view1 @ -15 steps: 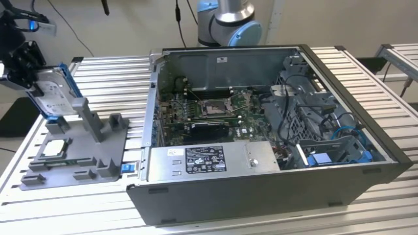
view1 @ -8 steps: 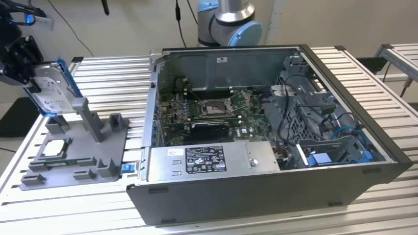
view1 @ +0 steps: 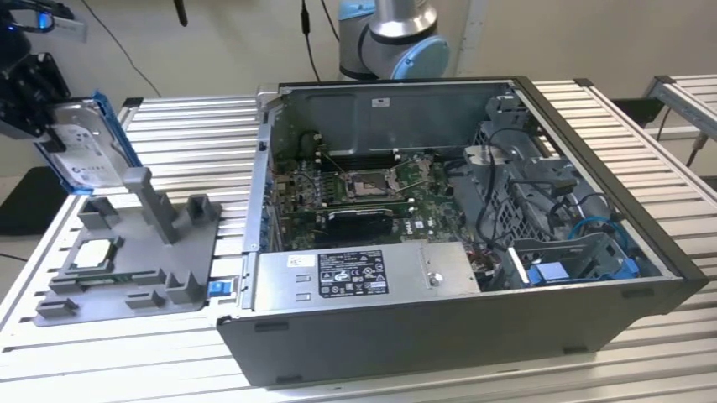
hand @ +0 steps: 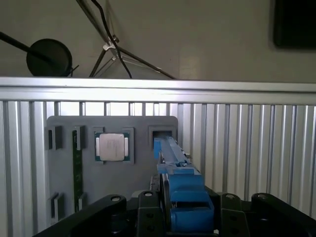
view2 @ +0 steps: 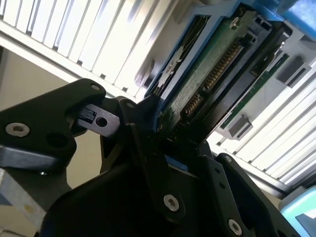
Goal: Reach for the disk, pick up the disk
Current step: 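Pick up the disk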
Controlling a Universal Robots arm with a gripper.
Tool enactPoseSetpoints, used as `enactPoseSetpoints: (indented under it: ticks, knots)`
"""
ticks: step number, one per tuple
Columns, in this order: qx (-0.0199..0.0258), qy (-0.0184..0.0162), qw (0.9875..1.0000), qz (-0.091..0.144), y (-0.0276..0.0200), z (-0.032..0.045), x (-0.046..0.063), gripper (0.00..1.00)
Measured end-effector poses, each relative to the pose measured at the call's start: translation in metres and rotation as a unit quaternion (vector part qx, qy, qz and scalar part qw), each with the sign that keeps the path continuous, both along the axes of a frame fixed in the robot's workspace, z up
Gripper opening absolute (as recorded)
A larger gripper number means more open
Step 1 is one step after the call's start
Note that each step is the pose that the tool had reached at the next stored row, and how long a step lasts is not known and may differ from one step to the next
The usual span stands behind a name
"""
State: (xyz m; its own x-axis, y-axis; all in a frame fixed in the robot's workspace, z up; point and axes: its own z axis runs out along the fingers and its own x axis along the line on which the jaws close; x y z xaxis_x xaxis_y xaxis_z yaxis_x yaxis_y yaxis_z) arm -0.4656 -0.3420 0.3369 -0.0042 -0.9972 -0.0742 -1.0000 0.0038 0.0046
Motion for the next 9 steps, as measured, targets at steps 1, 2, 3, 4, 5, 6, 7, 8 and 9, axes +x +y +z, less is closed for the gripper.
enactPoseSetpoints:
  ticks: [1, 2, 3, 4, 5, 6, 7, 8, 9]
  knots:
    - [0.0000, 0.0000, 1.0000, 0.000, 0.0000, 0.0013, 0.0000, 0.00]
    - [0.0000, 0.0000, 1.0000, 0.000, 0.0000, 0.0024, 0.0000, 0.00]
    - [0.0000, 0.0000, 1.0000, 0.000, 0.0000, 0.0038, 0.0000, 0.00]
    - [0.0000, 0.0000, 1.0000, 0.000, 0.0000, 0.0050, 0.0000, 0.00]
    - [0.0000, 0.0000, 1.0000, 0.000, 0.0000, 0.0063, 0.0000, 0.00]
    - [0.0000, 0.0000, 1.0000, 0.000, 0.0000, 0.0075, 0.0000, 0.00]
    - [0.0000, 0.0000, 1.0000, 0.000, 0.0000, 0.0087, 0.0000, 0.00]
    - [0.0000, 0.0000, 1.0000, 0.000, 0.0000, 0.0099, 0.0000, 0.00]
    - [0.0000, 0.0000, 1.0000, 0.000, 0.0000, 0.0112, 0.0000, 0.00]
